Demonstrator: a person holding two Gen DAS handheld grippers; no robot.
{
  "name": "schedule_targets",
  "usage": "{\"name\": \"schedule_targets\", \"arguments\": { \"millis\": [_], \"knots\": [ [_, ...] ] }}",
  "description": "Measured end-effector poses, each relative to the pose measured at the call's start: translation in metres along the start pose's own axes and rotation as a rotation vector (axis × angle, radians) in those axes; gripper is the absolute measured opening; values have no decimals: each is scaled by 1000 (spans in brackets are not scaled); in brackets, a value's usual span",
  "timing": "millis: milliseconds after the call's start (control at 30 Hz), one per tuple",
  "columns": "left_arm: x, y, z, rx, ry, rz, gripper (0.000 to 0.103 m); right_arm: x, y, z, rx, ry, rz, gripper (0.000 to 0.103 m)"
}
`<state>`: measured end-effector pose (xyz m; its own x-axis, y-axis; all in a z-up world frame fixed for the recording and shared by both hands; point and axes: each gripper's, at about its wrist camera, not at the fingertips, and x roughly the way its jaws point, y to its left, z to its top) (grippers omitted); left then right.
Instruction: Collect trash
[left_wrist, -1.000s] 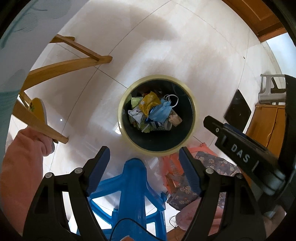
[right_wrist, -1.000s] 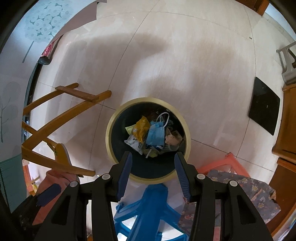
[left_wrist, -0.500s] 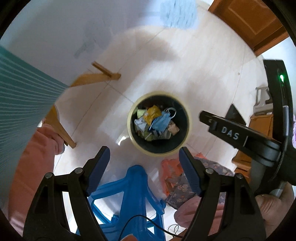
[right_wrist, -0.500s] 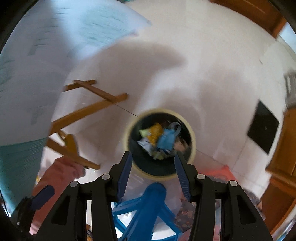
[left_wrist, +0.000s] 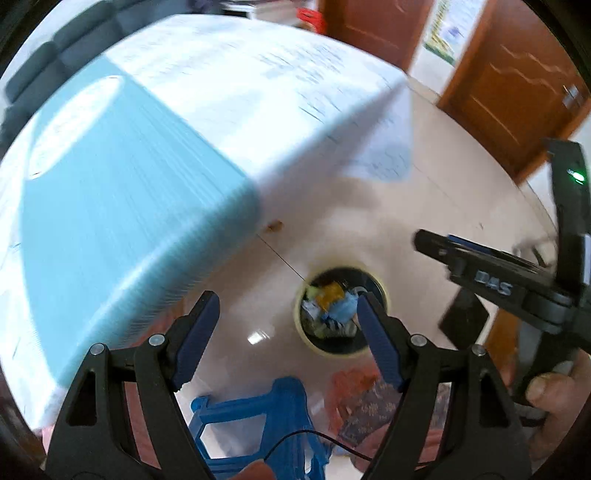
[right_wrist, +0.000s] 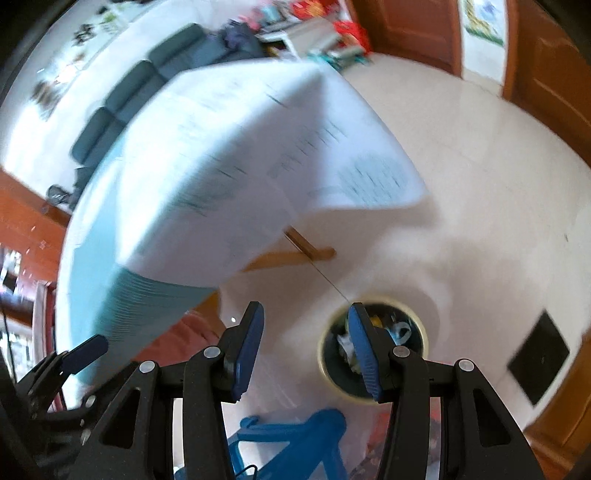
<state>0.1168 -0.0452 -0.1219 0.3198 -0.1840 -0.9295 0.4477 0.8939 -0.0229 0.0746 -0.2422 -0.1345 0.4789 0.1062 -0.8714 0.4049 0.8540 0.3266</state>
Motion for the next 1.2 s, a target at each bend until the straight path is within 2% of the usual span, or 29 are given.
{"name": "schedule_targets", "arguments": {
  "millis": [300, 400, 533, 833, 1200],
  "knots": [
    [-63, 24, 0, -167, -218, 168, 74, -76, 65, 18, -270, -248, 159, 49],
    [-78, 25, 0, -203, -250, 208, 74, -85, 78, 21, -325, -285, 192, 49],
    [-100, 27, 0, -245, -312, 283, 74, -93, 84, 24, -336, -307, 262, 49],
    [-127, 41, -9, -367, -400, 273, 74, -123, 105, 13, -432, -390, 341, 49],
    [-133, 40, -16, -398, -425, 298, 74, -115, 123, 6, -507, -378, 349, 49]
  ]
}}
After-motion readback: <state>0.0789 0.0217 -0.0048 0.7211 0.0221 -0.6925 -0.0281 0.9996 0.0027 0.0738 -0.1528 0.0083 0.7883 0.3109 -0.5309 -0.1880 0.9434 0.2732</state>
